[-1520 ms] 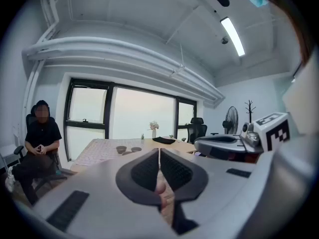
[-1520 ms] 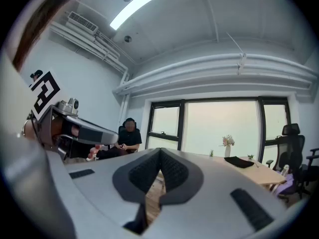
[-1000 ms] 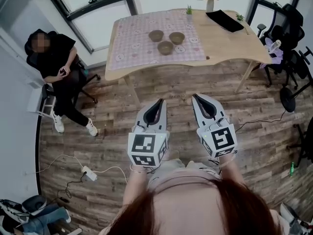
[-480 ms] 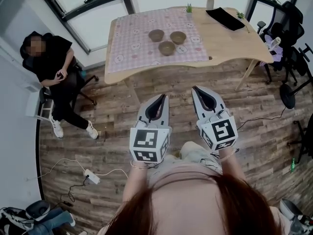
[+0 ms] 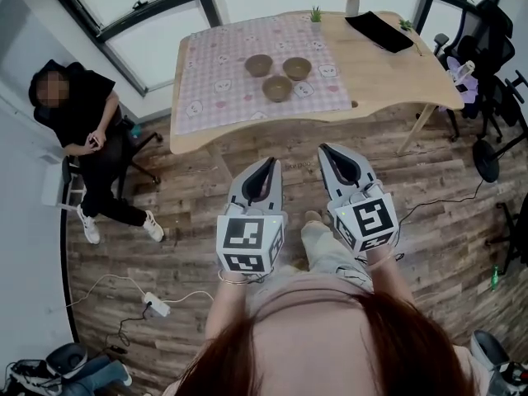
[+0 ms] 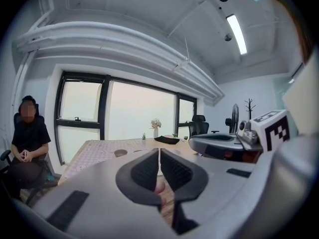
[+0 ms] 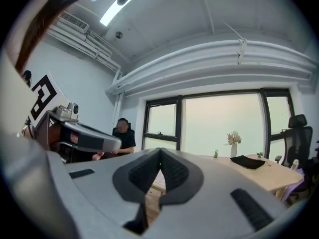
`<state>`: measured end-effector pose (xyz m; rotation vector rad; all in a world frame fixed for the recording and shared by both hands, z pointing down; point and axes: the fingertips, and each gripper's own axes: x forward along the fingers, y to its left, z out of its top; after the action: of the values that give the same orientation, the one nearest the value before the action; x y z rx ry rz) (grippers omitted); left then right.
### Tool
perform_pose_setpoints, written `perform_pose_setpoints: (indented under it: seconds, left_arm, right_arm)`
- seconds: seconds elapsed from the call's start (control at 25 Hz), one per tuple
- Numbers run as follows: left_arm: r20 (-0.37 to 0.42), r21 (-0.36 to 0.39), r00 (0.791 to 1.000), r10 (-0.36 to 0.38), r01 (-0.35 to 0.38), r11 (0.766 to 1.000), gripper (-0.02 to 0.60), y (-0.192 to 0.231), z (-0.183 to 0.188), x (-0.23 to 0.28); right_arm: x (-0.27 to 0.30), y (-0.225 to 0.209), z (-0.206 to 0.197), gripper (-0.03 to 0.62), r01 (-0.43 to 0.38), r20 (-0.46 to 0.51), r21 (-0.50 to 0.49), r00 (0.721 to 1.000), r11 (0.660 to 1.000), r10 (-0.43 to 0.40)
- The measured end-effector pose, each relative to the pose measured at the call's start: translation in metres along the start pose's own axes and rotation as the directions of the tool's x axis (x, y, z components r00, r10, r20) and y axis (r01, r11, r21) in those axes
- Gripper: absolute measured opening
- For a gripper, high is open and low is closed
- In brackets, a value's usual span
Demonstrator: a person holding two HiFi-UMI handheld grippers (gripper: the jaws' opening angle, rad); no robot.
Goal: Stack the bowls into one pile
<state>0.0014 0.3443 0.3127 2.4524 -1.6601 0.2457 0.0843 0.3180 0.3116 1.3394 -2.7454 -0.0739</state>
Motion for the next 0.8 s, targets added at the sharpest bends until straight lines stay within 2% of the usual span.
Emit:
perform_pose_setpoints:
  seconds: [0.8]
  left_arm:
    - [-0.027, -0.021, 0.997, 0.073, -0.073, 0.997, 0.015, 0.046, 0.015, 0.158]
  right_arm:
    - [0.122, -0.110, -0.026, 0.000, -0.079, -0.018, 0.033, 0.997, 0.996, 0.079]
